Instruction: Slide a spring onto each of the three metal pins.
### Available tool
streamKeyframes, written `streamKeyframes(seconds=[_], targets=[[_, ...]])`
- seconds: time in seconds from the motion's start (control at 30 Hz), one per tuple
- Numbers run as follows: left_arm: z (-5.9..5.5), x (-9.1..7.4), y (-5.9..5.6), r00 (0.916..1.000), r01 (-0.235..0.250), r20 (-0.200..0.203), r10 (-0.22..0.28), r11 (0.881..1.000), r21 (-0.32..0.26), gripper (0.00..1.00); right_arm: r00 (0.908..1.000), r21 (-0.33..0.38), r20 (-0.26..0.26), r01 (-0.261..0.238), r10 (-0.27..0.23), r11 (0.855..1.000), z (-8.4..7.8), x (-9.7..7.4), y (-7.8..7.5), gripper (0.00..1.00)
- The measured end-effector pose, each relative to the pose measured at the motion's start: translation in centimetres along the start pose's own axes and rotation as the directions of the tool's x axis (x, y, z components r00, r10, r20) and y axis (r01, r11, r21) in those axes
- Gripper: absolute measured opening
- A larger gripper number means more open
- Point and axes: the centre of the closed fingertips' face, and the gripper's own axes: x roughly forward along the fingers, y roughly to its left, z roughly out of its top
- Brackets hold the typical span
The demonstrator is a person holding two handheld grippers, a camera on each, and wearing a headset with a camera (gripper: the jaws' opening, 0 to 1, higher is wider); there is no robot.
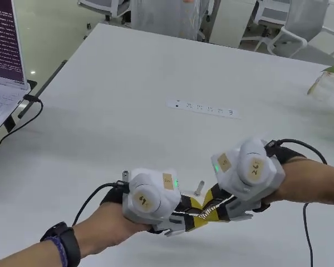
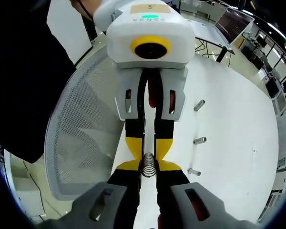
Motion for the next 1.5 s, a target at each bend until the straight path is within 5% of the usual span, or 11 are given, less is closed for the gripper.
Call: streamKeyframes(seconds=[0.47, 1.1, 1.5], targets=[[-0.1, 0.1, 0.5, 0.9996, -0.022, 0.019, 0.022, 0.999, -0.036, 0.05, 0.9996, 0.014, 0.012, 0.027, -0.027, 1.0, -0.3, -0.1, -0.5, 0.08], [-4.8, -4.7, 1.8, 0.9921, -0.118, -0.06, 0.11, 0.981, -0.156, 0.24, 0.9973, 0.084, -0.031, 0.069, -0.066, 0.994, -3.8, -0.2, -2.0, 0.08], [-8.2, -9.2, 3.1, 0.9694, -0.24, -0.115, 0.217, 0.939, -0.246, 0.33, 0.9946, 0.118, -0.07, 0.084, -0.076, 0.989, -5.7, 0.5, -2.6, 0.08]])
